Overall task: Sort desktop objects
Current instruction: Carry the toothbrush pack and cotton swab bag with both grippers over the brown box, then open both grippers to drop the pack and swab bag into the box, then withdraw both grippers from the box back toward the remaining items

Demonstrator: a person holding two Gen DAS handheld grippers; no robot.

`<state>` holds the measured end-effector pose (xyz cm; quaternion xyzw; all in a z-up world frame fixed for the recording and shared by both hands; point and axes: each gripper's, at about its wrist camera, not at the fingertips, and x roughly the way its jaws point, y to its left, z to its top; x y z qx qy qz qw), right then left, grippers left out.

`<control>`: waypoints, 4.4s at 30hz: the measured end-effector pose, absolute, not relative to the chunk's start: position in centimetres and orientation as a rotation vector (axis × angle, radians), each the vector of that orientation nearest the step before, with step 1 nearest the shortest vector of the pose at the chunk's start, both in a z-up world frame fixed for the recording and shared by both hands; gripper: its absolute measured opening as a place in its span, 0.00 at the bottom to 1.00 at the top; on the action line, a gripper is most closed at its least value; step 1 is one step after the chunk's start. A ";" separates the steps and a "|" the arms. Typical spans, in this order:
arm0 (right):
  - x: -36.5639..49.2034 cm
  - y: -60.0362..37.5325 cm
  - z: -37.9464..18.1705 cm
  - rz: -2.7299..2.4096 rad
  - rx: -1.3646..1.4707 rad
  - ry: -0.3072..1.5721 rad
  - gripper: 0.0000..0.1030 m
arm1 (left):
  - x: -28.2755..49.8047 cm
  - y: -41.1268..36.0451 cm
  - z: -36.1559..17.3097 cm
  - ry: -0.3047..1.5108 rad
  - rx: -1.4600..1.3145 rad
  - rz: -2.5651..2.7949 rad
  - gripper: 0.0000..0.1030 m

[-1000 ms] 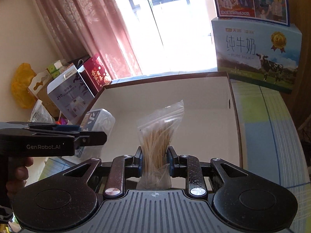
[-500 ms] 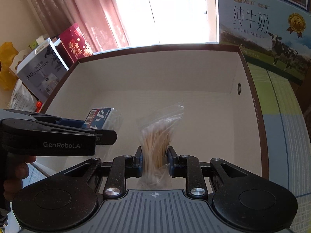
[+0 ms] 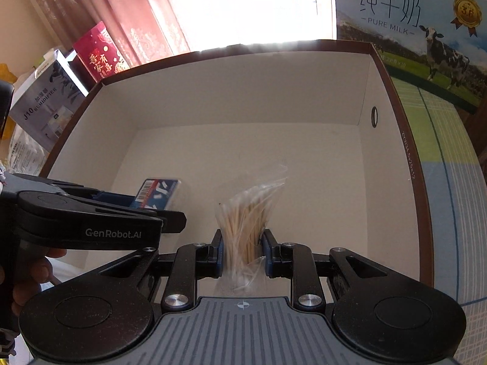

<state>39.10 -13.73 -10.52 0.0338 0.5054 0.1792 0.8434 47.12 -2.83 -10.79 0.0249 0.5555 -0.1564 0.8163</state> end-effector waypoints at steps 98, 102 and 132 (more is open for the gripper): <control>12.3 -18.0 -1.4 0.447 -0.034 0.764 0.98 | 15.6 3.0 0.3 0.880 0.123 -0.123 0.88; 11.0 -18.3 -1.9 0.460 -0.041 0.776 0.98 | 14.4 3.0 -0.3 0.898 0.118 -0.119 0.88; 8.1 -20.2 -5.8 0.443 -0.028 0.919 0.98 | 10.3 1.1 -4.6 1.017 0.126 -0.173 0.88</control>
